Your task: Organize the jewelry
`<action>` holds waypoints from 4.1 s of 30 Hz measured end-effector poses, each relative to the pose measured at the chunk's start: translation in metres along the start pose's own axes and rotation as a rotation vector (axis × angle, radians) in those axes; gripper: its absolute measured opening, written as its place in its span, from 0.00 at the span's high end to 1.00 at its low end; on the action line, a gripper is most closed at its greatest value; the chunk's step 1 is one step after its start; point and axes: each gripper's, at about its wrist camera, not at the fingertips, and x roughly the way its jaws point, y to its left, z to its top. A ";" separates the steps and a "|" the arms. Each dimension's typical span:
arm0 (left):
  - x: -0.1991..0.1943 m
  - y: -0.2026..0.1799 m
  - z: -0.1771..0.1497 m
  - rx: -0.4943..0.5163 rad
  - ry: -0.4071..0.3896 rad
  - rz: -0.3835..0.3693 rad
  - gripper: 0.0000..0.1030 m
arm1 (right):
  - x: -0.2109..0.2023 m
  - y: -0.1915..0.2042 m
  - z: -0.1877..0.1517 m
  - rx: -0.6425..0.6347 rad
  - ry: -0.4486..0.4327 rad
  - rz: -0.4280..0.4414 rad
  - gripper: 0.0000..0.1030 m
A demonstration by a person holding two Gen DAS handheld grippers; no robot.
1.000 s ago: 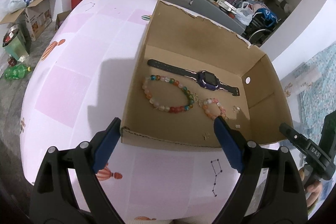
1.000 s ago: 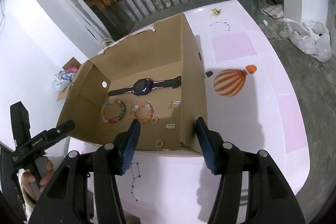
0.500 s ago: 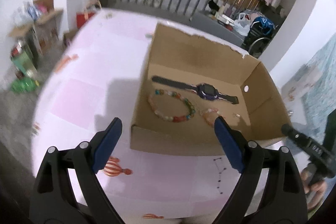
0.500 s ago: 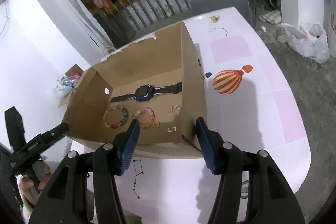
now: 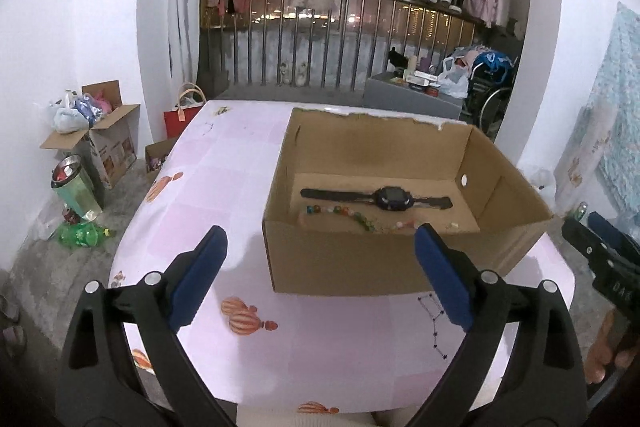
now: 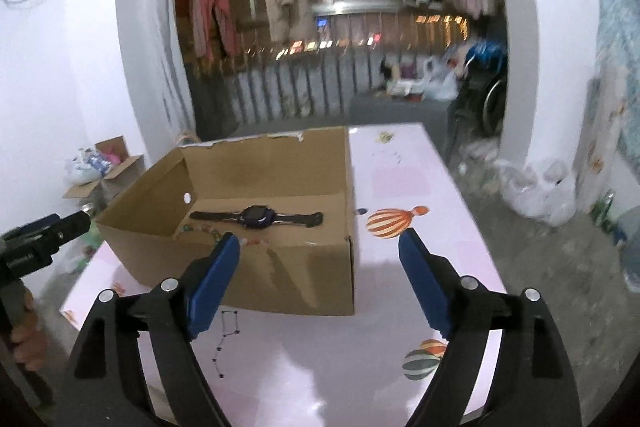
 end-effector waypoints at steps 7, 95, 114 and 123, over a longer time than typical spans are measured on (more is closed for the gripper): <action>0.005 -0.008 -0.016 0.038 0.002 0.023 0.12 | -0.007 0.016 -0.011 -0.035 -0.040 -0.019 0.15; 0.017 -0.012 -0.032 0.041 0.072 0.083 0.10 | -0.012 -0.039 -0.014 0.041 0.063 -0.150 0.14; 0.010 -0.006 -0.031 0.013 0.048 0.149 0.10 | -0.013 -0.040 -0.016 0.036 0.067 -0.130 0.14; 0.008 0.001 -0.032 -0.012 0.050 0.154 0.10 | -0.014 -0.033 -0.015 0.024 0.065 -0.120 0.14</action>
